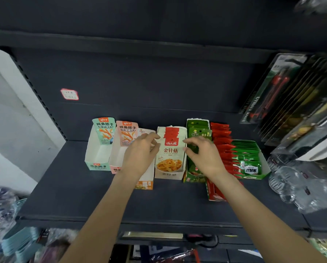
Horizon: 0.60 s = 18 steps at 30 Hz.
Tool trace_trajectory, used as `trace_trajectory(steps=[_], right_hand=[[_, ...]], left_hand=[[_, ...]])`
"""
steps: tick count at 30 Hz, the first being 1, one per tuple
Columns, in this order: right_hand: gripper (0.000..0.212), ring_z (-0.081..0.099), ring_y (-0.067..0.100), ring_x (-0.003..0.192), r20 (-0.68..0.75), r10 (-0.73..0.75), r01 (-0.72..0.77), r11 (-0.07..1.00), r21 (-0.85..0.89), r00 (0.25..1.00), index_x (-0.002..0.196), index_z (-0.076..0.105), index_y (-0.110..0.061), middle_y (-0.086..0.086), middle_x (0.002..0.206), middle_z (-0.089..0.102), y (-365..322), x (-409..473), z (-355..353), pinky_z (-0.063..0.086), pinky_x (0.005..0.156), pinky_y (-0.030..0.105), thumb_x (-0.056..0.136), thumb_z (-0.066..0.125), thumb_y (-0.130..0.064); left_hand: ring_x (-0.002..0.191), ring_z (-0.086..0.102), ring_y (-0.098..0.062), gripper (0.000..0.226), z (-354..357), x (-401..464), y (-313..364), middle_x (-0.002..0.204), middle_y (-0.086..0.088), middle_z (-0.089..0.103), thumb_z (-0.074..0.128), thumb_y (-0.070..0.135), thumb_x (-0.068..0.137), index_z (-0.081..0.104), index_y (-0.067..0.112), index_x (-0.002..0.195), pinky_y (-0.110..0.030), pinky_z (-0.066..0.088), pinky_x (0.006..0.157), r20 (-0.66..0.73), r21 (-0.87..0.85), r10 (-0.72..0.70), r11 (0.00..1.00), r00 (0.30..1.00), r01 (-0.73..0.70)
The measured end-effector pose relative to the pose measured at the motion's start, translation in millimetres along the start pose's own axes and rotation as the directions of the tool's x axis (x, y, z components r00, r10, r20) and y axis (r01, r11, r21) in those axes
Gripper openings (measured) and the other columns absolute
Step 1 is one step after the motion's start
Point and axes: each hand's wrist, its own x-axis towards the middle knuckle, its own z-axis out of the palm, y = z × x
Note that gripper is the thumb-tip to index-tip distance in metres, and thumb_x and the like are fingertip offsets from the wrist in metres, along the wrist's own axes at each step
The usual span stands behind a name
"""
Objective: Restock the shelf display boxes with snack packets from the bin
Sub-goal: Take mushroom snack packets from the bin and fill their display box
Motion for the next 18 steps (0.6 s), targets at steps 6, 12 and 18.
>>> trace_trajectory(steps=[6,12,18], right_hand=[[0.026,0.055,0.017,0.107,0.073,-0.091,0.084,0.992,0.098,0.993,0.117,0.065,-0.014,0.003,0.117,0.062,-24,-66,15,0.041,0.09,0.019,0.091,0.058,-0.015],[0.026,0.059,0.011,0.102,0.305,-0.151,0.078,0.968,0.24,0.94,0.118,0.063,-0.016,-0.001,0.112,0.061,-50,-152,49,0.041,0.084,0.014,0.093,0.056,-0.017],[0.025,0.056,0.005,0.091,0.468,-0.193,0.071,0.961,0.265,0.862,0.115,0.065,-0.016,-0.003,0.107,0.063,-87,-218,114,0.041,0.082,0.016,0.091,0.057,-0.014]], left_hand=[[0.082,0.06,-0.013,0.019,-19,-93,-2,0.09,0.002,0.065,0.055,0.024,0.093,0.062,0.019,0.109,-0.035,0.053,0.077,-0.061,-0.161,-0.172,0.974,0.983,0.16],[0.082,0.061,-0.012,0.024,-26,-210,-13,0.081,0.012,0.058,0.054,0.025,0.094,0.06,0.018,0.116,-0.031,0.052,0.074,0.017,-0.122,-0.294,0.948,0.956,0.294],[0.086,0.063,-0.018,0.023,-40,-322,-60,0.092,0.001,0.068,0.053,0.021,0.093,0.059,0.019,0.115,-0.027,0.049,0.074,0.119,-0.079,-0.507,0.852,0.854,0.517]])
